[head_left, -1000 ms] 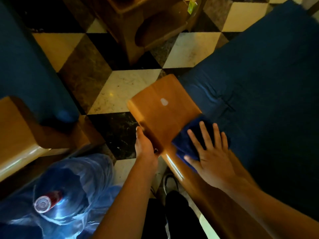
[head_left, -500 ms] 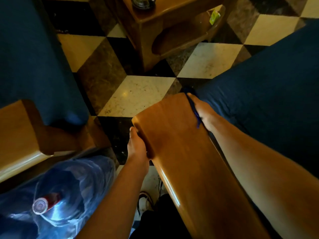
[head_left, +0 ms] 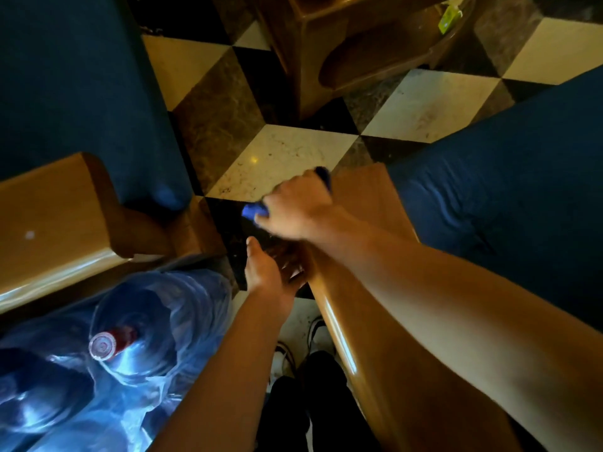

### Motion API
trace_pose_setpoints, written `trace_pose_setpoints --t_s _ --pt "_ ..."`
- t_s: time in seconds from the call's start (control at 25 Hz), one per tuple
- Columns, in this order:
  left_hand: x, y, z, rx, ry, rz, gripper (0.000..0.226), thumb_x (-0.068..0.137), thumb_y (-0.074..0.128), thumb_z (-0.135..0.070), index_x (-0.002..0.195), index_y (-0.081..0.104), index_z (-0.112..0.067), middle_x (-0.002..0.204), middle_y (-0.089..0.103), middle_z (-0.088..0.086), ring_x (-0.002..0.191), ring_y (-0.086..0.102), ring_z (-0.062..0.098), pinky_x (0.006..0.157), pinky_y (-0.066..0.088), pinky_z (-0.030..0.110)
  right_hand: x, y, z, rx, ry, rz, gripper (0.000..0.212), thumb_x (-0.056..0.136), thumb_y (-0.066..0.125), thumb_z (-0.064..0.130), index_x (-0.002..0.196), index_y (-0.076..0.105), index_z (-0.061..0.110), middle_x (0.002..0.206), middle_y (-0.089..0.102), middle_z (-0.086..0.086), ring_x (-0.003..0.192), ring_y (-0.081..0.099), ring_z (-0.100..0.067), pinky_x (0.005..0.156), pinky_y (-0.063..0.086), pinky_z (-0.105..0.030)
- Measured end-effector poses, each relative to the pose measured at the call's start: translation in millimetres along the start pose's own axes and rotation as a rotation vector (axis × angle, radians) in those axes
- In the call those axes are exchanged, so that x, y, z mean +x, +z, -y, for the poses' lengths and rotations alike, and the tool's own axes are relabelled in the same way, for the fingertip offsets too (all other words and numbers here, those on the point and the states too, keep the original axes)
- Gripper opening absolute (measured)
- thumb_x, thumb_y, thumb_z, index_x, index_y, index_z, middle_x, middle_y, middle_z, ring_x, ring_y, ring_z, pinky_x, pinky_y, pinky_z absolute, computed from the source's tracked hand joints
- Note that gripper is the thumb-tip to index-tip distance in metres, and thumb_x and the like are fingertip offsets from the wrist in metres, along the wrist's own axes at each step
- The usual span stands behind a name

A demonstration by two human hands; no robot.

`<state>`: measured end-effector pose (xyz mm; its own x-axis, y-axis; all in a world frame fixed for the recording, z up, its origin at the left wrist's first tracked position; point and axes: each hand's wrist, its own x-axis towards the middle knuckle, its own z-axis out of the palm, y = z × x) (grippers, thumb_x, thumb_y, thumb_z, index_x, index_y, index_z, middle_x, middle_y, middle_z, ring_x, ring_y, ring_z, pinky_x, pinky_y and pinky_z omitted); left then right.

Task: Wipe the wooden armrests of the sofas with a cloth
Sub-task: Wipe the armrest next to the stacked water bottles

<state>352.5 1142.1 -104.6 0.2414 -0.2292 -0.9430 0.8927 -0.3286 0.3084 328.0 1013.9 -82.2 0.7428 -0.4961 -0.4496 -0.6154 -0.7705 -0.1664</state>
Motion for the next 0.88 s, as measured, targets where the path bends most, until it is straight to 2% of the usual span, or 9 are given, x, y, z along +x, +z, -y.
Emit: trace_pose_setpoints --t_s 0.04,0.12,0.2,0.28,0.36,0.48,0.64,0.8,0.88 --pt "-0.1 -8.9 -0.1 -0.049 -0.019 0.040 0.067 0.104 0.029 -0.063 0.118 0.068 -0.011 0.105 0.074 0.016 0.100 0.069 0.034 0.076 0.055 0.046 -14.7 13.4 14.1 -0.086 -0.102 -0.057 0.043 0.099 0.042 0.050 0.090 0.073 0.021 0.098 0.071 0.000 0.113 0.062 -0.032 0.096 0.039 -0.048" --pt "-3.7 -24.0 -0.6 -0.139 -0.084 0.135 0.068 0.103 0.026 -0.064 0.124 0.067 -0.014 0.109 0.077 0.017 0.109 0.066 0.034 0.079 0.052 0.047 -66.0 48.5 19.8 -0.142 -0.199 -0.157 0.036 0.097 0.047 0.034 0.116 0.074 0.019 0.133 0.066 -0.004 0.147 0.038 -0.036 0.125 0.018 -0.051" --pt "-0.6 -29.0 7.2 -0.087 -0.143 0.158 0.071 0.102 0.027 -0.066 0.125 0.067 -0.011 0.100 0.080 0.018 0.104 0.068 0.034 0.078 0.051 0.046 -130.0 89.6 18.2 -0.047 -0.126 -0.227 0.049 0.091 0.055 0.029 0.139 0.062 0.021 0.159 0.046 -0.002 0.158 0.016 -0.033 0.129 0.002 -0.050" --pt "-5.0 -31.3 16.9 0.165 -0.141 0.079 0.068 0.103 0.036 -0.061 0.129 0.065 -0.005 0.099 0.076 0.018 0.095 0.069 0.035 0.077 0.053 0.044 -198.0 124.1 27.8 -0.014 -0.021 -0.246 0.074 0.086 0.062 0.034 0.157 0.040 0.028 0.172 0.020 0.002 0.160 0.004 -0.034 0.128 0.001 -0.053" --pt "-11.6 -29.6 23.5 0.312 -0.113 0.069 0.063 0.104 0.040 -0.056 0.130 0.064 -0.004 0.101 0.073 0.017 0.088 0.069 0.032 0.075 0.056 0.042 -231.1 139.8 32.6 0.019 0.170 -0.256 0.099 0.079 0.070 0.048 0.163 0.021 0.035 0.174 0.006 0.002 0.160 0.002 -0.037 0.127 0.005 -0.055" --pt "-14.4 -19.2 19.0 0.300 -0.030 0.156 0.058 0.105 0.040 -0.054 0.135 0.061 -0.009 0.116 0.073 0.015 0.091 0.072 0.029 0.067 0.056 0.036 -161.1 108.1 22.4 0.077 0.412 -0.329 0.110 0.077 0.063 0.068 0.165 0.010 0.031 0.174 0.002 -0.007 0.157 0.000 -0.047 0.124 0.007 -0.063" --pt "-19.3 -14.2 21.4 0.272 0.100 0.134 0.055 0.105 0.043 -0.051 0.144 0.057 -0.015 0.086 0.067 0.001 0.073 0.062 0.016 0.064 0.054 0.032 -98.3 88.2 34.7 0.148 0.576 -0.363 0.101 0.088 0.062 0.062 0.165 0.006 0.028 0.174 -0.001 -0.009 0.156 -0.006 -0.048 0.125 -0.004 -0.061" --pt "-32.6 -33.5 68.7 0.426 0.005 0.141 0.056 0.101 0.044 -0.060 0.144 0.056 -0.026 0.134 0.067 0.007 0.119 0.064 0.032 0.102 0.053 0.054 -199.3 145.9 65.7 0.096 0.446 -0.436 0.082 0.094 0.063 0.035 0.164 0.019 0.032 0.174 0.013 -0.005 0.159 0.004 -0.040 0.127 0.008 -0.058" --pt "-46.4 -49.9 117.0 0.531 -0.031 0.093 0.059 0.100 0.043 -0.064 0.144 0.056 -0.027 0.139 0.064 0.007 0.126 0.060 0.034 0.106 0.049 0.059 -250.5 172.0 80.5 0.088 0.472 -0.413 0.082 0.094 0.060 0.037 0.164 0.018 0.033 0.173 0.014 -0.004 0.159 0.005 -0.038 0.128 0.009 -0.056"
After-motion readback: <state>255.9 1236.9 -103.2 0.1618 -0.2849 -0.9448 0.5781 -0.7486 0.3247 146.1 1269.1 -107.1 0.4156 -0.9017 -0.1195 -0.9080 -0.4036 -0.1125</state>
